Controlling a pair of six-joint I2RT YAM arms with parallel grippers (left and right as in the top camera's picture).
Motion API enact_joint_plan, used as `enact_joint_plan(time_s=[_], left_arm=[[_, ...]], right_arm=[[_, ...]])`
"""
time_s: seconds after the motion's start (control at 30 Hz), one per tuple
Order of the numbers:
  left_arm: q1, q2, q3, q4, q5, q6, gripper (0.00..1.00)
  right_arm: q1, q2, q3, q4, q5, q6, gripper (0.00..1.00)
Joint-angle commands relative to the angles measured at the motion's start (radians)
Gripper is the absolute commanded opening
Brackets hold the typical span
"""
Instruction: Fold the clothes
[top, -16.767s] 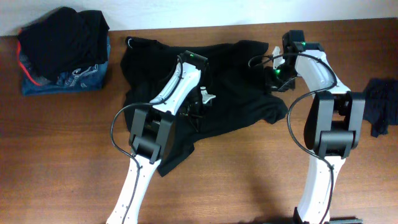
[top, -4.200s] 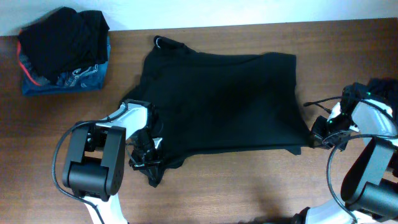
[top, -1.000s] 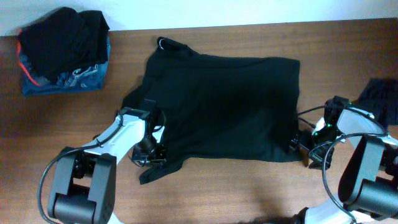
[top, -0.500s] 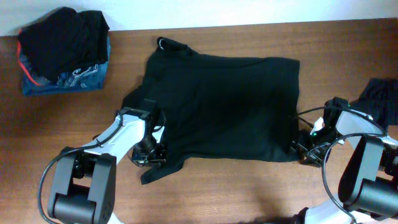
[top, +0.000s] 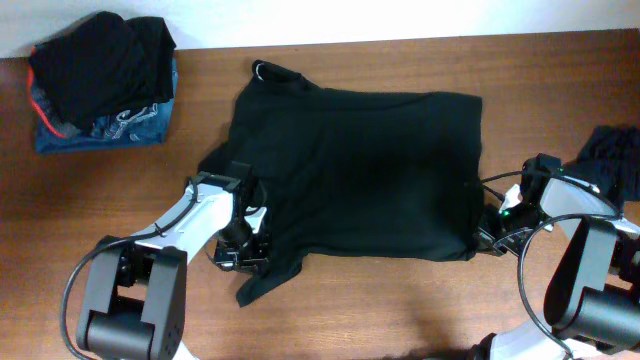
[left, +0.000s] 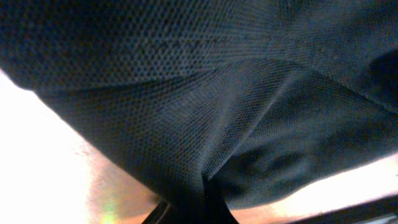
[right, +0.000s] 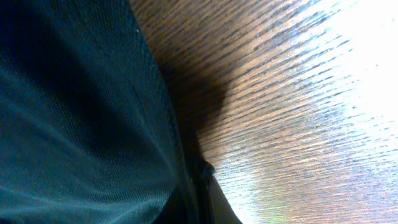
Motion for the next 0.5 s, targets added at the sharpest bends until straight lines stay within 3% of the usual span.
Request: enact_joint_plan(time_s=[0.0, 0.47], left_arm=[[0.002, -0.01, 0.048, -0.044, 0.098, 0.006, 0.01], [0.005, -0.029, 0.18, -0.103, 0.049, 0.014, 0.01]], right_arm=[[0.004, -0.009, 0.013, 0.014, -0.001, 0.005, 0.04], [0.004, -0.009, 0.146, -0.005, -0.076, 0.004, 0.04]])
